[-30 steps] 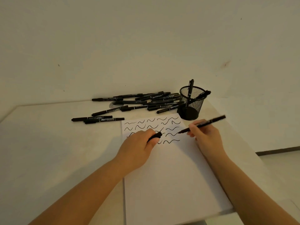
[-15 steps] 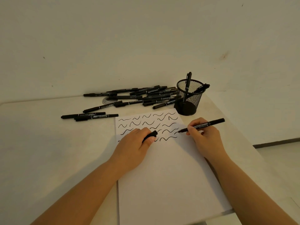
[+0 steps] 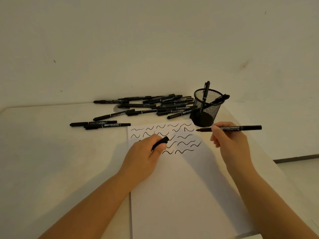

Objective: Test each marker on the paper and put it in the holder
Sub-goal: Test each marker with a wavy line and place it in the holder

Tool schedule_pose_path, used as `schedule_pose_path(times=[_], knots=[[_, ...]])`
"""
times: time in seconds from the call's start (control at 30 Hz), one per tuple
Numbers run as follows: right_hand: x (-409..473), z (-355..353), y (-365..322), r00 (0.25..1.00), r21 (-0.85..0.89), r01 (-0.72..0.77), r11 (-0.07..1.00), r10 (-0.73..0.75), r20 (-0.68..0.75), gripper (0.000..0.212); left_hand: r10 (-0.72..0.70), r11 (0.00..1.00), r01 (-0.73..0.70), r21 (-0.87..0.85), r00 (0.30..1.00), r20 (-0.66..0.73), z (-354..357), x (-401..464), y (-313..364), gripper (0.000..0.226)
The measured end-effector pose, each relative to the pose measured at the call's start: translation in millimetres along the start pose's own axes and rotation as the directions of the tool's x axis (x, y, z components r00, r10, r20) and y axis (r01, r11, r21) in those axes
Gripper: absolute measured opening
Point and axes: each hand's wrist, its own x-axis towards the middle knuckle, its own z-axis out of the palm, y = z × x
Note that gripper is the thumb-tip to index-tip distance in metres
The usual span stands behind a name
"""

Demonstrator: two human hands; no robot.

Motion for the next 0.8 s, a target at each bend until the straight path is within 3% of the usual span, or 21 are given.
schedule_pose_path(times=[0.1,0.27,0.5,0.63,0.8], knots=[[-2,17,-15,0.99,0.159,-0.088,0.983,0.068,0.125,0.012,-0.012,1.0,0.012,-0.012,1.0,-0.028,-3,-1,-2,0.013],[-2,49,-21,0.955,0.439,-0.277,0.855,0.192,0.228,0.029,-0.018,1.0,0.018,0.011,0.999,-0.028,-5,-2,-5,0.008],[-4,48,3,0.965,0.417,-0.239,0.877,0.166,0.204,0.03,-0.034,0.999,0.034,0.02,0.999,-0.034,-5,0,-9,0.014],[0,49,4,0.939,0.434,-0.326,0.84,0.235,0.25,0.022,-0.027,0.997,0.029,0.077,0.999,-0.028,-4,-1,-10,0.013],[-7,53,5,0.937,0.334,-0.27,0.903,0.167,0.307,0.027,-0.016,0.994,0.017,0.108,1.0,-0.014,-4,-3,-8,0.015]])
